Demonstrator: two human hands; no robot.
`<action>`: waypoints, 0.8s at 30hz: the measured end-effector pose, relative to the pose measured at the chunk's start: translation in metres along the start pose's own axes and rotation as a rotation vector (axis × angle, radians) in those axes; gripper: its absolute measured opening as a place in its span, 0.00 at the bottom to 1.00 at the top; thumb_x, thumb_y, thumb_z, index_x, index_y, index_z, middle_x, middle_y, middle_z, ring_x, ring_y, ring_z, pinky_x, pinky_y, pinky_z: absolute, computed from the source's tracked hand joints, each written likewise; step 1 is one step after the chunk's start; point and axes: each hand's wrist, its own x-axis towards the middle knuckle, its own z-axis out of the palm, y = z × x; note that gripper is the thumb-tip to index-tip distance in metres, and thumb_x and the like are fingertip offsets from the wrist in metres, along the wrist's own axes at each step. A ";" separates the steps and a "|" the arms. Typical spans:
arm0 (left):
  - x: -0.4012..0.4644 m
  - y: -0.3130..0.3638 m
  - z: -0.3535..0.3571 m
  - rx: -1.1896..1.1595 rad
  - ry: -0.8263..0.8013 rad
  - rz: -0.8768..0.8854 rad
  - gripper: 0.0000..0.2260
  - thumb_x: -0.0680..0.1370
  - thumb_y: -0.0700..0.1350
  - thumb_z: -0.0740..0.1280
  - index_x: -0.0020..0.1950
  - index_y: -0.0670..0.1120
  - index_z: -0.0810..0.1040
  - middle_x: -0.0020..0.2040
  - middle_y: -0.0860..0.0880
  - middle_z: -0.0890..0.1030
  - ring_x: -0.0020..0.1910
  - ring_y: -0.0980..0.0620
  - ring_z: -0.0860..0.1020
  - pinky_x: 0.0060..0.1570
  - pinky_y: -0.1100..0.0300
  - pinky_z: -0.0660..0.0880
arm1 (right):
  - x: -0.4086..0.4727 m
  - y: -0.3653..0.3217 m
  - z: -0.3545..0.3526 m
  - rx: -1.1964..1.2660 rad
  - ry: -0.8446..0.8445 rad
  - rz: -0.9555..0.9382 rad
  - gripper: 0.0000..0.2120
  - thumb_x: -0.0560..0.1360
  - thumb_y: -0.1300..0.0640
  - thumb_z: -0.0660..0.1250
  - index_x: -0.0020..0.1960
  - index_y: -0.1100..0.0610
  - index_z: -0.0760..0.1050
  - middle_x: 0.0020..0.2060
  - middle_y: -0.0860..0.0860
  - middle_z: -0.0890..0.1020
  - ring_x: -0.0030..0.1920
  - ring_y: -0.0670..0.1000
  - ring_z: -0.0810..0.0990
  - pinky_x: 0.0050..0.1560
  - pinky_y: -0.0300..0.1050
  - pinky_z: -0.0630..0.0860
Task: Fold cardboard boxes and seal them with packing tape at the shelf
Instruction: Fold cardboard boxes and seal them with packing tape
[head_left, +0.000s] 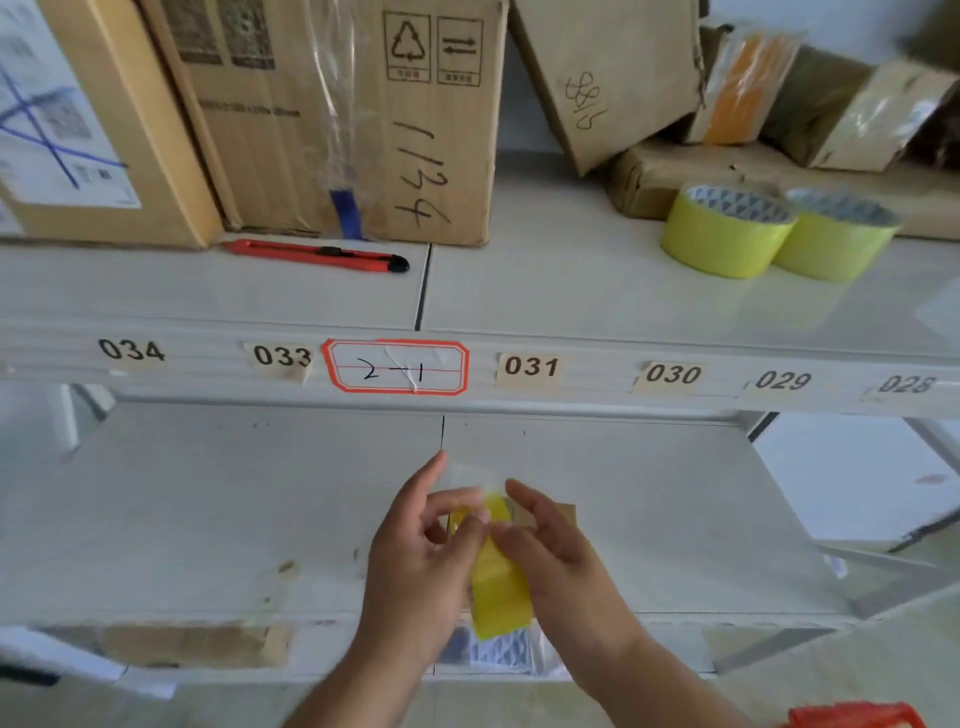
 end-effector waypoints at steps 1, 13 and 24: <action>0.000 0.005 -0.002 0.032 -0.023 0.007 0.23 0.78 0.45 0.74 0.68 0.62 0.73 0.51 0.61 0.86 0.41 0.61 0.78 0.49 0.66 0.75 | -0.003 -0.003 -0.003 0.002 -0.011 -0.001 0.18 0.82 0.59 0.69 0.69 0.47 0.73 0.50 0.55 0.88 0.52 0.57 0.87 0.60 0.57 0.81; -0.027 0.042 0.037 -0.044 -0.094 0.060 0.14 0.78 0.36 0.73 0.61 0.50 0.80 0.45 0.47 0.87 0.42 0.51 0.86 0.37 0.63 0.79 | -0.033 -0.030 -0.058 0.089 -0.219 -0.032 0.13 0.78 0.59 0.66 0.61 0.53 0.79 0.48 0.65 0.86 0.43 0.59 0.86 0.39 0.52 0.82; -0.055 0.034 0.047 0.423 0.020 0.300 0.14 0.77 0.54 0.74 0.60 0.64 0.78 0.55 0.64 0.83 0.52 0.59 0.84 0.53 0.58 0.81 | -0.055 -0.013 -0.086 0.149 -0.192 -0.036 0.13 0.74 0.58 0.65 0.57 0.56 0.81 0.46 0.63 0.86 0.44 0.59 0.87 0.39 0.53 0.82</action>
